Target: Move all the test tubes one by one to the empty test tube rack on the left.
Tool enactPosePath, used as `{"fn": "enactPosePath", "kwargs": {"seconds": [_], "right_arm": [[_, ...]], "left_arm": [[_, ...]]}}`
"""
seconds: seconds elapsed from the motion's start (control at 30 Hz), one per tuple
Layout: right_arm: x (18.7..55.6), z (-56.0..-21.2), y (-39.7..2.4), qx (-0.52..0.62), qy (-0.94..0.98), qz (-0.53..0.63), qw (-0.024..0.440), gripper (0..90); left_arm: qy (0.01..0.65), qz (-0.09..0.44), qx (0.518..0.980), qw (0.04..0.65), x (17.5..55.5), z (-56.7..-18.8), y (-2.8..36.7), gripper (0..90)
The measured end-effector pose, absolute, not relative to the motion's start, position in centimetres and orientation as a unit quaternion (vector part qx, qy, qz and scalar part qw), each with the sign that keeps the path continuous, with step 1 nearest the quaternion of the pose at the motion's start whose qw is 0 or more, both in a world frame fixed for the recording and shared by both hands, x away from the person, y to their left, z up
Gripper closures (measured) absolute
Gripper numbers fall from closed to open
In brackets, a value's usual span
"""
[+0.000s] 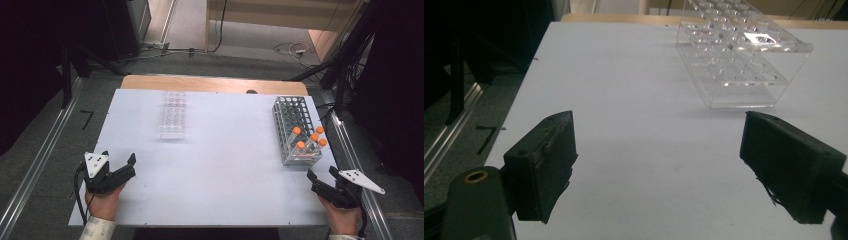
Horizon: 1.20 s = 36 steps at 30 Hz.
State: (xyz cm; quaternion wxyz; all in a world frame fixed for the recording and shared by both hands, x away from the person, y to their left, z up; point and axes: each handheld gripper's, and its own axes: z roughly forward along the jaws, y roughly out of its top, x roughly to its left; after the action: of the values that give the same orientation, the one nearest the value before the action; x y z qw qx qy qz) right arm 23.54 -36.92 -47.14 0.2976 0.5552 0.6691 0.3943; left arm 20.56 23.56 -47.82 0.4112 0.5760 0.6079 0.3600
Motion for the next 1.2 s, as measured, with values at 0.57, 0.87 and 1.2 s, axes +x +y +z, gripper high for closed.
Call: {"fn": "enactPosePath", "kwargs": {"seconds": [0.57,0.87,1.2], "right_arm": [[23.8,-46.9,-37.0,0.553,0.666,0.398,0.304,23.4],[24.0,-46.8,-36.9,0.554,0.665,0.398,0.304,23.5],[24.6,-46.5,-36.9,0.553,0.665,0.402,0.302,25.2]], "left_arm": [[0.611,0.362,0.573,0.410,20.7,-47.9,23.8,14.8],[0.612,0.357,0.574,0.411,20.8,-48.0,23.8,14.8],[0.611,0.358,0.576,0.408,20.8,-48.0,23.7,14.8]]}}
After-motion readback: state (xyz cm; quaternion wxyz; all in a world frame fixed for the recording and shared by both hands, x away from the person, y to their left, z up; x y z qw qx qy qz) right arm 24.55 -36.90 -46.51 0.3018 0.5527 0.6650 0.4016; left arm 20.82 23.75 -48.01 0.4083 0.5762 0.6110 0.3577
